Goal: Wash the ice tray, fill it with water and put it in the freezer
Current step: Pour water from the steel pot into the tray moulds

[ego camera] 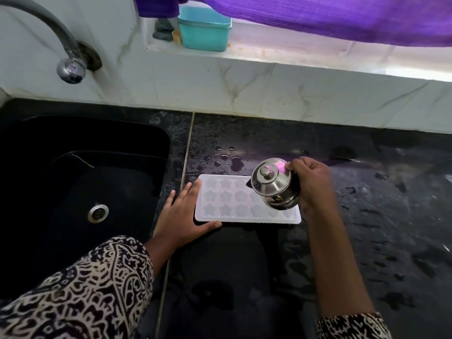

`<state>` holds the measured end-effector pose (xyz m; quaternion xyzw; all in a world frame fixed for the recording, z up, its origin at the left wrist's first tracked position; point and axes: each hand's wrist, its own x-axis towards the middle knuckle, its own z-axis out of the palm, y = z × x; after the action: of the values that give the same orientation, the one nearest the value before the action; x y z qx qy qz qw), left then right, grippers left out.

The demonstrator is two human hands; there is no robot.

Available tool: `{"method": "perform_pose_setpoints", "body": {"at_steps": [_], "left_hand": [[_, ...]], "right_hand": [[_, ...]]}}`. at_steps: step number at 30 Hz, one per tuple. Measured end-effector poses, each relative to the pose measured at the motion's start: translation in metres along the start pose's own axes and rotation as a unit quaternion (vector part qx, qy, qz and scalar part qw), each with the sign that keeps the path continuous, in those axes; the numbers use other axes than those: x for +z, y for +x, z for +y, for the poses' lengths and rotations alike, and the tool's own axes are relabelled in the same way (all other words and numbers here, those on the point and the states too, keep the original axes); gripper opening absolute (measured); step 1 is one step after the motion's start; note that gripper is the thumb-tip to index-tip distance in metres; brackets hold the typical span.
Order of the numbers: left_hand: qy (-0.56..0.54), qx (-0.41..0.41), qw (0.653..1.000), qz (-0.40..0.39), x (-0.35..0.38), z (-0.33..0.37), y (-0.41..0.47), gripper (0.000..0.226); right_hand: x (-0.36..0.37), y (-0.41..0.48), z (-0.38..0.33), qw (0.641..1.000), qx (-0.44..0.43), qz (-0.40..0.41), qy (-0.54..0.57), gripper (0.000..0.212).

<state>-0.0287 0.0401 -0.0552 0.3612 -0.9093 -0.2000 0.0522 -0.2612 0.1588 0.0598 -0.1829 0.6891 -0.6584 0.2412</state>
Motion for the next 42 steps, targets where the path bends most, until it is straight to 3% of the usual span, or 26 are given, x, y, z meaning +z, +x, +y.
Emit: {"method": "perform_pose_setpoints", "body": {"at_steps": [12, 42], "left_hand": [[-0.014, 0.000, 1.000, 0.011, 0.000, 0.000, -0.001, 0.121], [-0.021, 0.002, 1.000, 0.020, 0.002, 0.000, -0.001, 0.117]], "right_hand": [[-0.002, 0.011, -0.001, 0.999, -0.013, -0.020, -0.030, 0.037], [0.002, 0.012, -0.006, 0.994, -0.020, -0.030, -0.107, 0.025]]}}
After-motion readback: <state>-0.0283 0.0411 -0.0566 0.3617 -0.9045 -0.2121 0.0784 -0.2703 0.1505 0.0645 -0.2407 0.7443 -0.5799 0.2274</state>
